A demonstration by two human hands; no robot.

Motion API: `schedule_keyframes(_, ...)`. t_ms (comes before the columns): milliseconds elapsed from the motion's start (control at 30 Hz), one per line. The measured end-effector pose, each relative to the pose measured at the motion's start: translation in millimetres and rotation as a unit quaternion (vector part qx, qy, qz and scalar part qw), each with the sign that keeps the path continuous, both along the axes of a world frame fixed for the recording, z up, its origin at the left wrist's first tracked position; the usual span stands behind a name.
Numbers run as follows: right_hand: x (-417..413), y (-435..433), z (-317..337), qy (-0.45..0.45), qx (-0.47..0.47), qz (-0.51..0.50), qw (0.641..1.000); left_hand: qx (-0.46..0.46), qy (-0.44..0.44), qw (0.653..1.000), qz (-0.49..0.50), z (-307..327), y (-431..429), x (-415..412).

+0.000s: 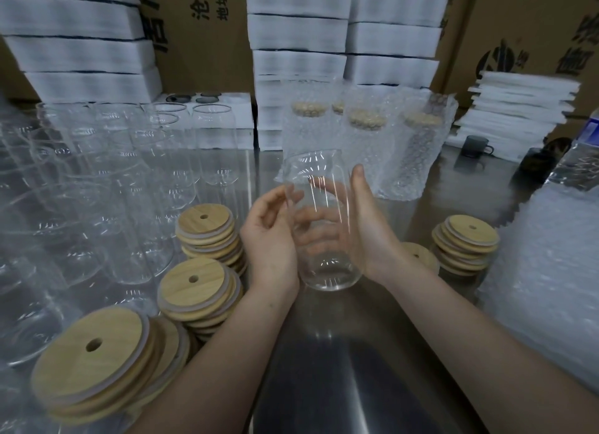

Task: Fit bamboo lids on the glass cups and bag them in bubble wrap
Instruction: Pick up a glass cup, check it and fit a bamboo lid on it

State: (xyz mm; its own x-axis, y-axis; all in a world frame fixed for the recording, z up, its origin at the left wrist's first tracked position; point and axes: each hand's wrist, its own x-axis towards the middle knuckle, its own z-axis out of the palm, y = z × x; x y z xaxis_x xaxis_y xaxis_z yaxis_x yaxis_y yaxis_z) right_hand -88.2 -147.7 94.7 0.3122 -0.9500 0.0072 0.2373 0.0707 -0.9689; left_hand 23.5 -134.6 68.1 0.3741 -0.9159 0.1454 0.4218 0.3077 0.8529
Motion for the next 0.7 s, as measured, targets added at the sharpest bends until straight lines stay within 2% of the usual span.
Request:
schedule_keyframes(133, 0.4, -1.7, 2.4, 0.014, -0.050, -0.067, 0.996, -0.006, 0.042, 0.998, -0.042, 2.7, 7.9, -12.5)
schedule_keyframes(367, 6.8, 2.9, 2.3, 0.030, -0.082, -0.199, 0.976, -0.062, -0.116, 0.989, -0.072, -2.1, 18.2, -23.5)
schedule_keyframes(500, 5.8, 5.5, 8.3, 0.013, -0.088, -0.225, 0.970, -0.085, -0.115, 0.987, -0.068, -2.6, 16.9, -21.2)
schedule_keyframes(600, 3.1, 5.6, 11.3, 0.049, -0.089, -0.234, 0.967, -0.095, -0.119, 0.987, -0.057, -3.5, 18.6, -23.5)
schedule_keyframes(700, 0.9, 3.4, 12.6, 0.048, -0.100, -0.254, 0.961, -0.112, -0.133, 0.984, -0.033, -3.7, 17.6, -24.3)
